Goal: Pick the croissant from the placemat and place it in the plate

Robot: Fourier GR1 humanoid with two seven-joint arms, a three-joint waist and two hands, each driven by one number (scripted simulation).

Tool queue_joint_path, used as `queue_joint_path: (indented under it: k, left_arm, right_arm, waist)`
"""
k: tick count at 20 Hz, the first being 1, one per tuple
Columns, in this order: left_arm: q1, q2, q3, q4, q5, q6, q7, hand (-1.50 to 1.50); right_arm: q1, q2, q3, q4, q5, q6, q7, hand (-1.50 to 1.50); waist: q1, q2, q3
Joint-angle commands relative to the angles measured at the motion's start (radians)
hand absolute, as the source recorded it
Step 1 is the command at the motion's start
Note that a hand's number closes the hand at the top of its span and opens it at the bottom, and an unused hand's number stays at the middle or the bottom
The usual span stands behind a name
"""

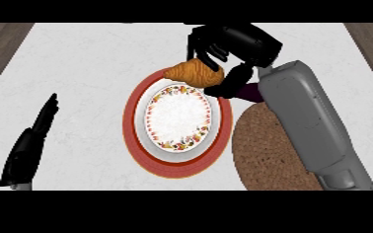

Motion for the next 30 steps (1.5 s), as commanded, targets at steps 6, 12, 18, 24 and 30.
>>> queue_joint_path:
  k: [6,12,18,24,30]
  left_arm:
    - [0.038,-0.065,-0.017,0.025,-0.045,0.026,-0.056,0.0]
    - [0.011,-0.028,0.001,0.016,-0.037,-0.014,-0.056,0.0]
    - [-0.009,-0.045,0.021,0.09,-0.049,-0.019,-0.116,0.0]
    - [-0.019,-0.039,0.031,0.023,-0.04,-0.027,-0.009,0.0]
    - [-0.03,-0.013,0.064,0.06,-0.018,-0.061,-0.041,0.0]
  right_arm:
    - [0.061,0.142,0.144,0.017,0.12,-0.001,0.094,1.5]
    - [0.087,0.171,0.233,0.179,-0.058,-0.12,0.174,1.5]
    - [0.016,0.172,0.379,0.317,-0.12,-0.28,0.223,-1.5]
    - [0.022,0.172,0.272,0.288,-0.293,-0.343,0.144,-1.5]
    - [0.027,0.145,0.113,0.289,-0.393,-0.407,0.204,-1.5]
  waist:
    - [-0.001,0.001,0.0]
    - [0.019,0.004,0.0]
    - [0.015,0.006,0.0]
    - [0.007,0.004,0.001]
    - [-0.005,0.003,0.0]
